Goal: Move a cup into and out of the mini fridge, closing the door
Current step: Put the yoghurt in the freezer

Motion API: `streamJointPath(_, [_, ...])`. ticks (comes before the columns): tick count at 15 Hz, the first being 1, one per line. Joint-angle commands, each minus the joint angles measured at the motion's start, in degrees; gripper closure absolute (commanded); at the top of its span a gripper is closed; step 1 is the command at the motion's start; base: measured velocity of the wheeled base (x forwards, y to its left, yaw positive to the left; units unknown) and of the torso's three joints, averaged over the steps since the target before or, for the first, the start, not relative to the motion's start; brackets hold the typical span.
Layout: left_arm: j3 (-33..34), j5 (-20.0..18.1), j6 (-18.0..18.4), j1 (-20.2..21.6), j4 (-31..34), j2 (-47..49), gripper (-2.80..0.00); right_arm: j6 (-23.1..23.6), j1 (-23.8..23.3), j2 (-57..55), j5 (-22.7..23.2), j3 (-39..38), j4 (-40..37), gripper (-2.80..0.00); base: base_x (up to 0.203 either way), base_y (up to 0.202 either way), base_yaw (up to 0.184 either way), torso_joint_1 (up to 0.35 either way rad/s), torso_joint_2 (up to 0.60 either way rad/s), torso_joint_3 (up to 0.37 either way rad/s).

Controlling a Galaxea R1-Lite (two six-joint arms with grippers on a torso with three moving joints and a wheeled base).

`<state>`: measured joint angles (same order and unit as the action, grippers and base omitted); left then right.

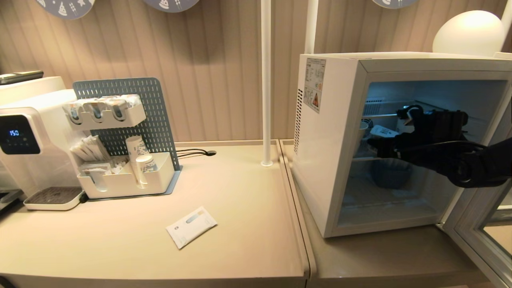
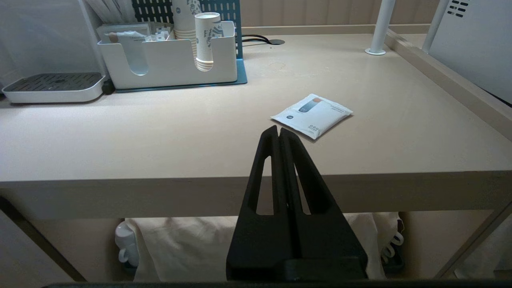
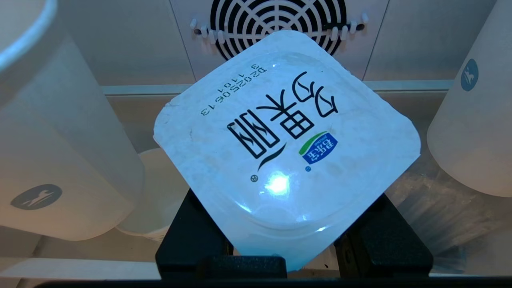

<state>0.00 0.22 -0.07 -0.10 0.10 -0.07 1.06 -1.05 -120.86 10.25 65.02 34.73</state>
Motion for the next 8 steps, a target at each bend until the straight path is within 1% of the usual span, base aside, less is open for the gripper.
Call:
streamJointPath(1, [0.0, 0.0, 0.0, 0.0, 0.0, 0.1, 0.00, 0.0, 0.0, -0.9, 0.2, 0.2, -0.1, 0.00, 0.000, 0.000, 0.000, 0.000, 0.00, 0.000])
streamJointPath(5, [0.0, 0.0, 0.0, 0.0, 0.0, 0.1, 0.00, 0.0, 0.2, -1.6, 0.0, 0.8, -0.1, 0.00, 0.000, 0.000, 0.000, 0.000, 0.00, 0.000])
streamJointPath(6, [0.0, 0.0, 0.0, 0.0, 0.0, 0.1, 0.00, -0.1, 0.2, -1.7, -0.5, 1.8, -0.6, -2.80, 0.000, 0.000, 0.000, 0.000, 0.00, 0.000])
streamJointPath(8, [0.0, 0.0, 0.0, 0.0, 0.0, 0.1, 0.00, -1.1, 0.3, -1.2, -0.9, 2.1, -1.8, -2.80, 0.000, 0.000, 0.000, 0.000, 0.00, 0.000])
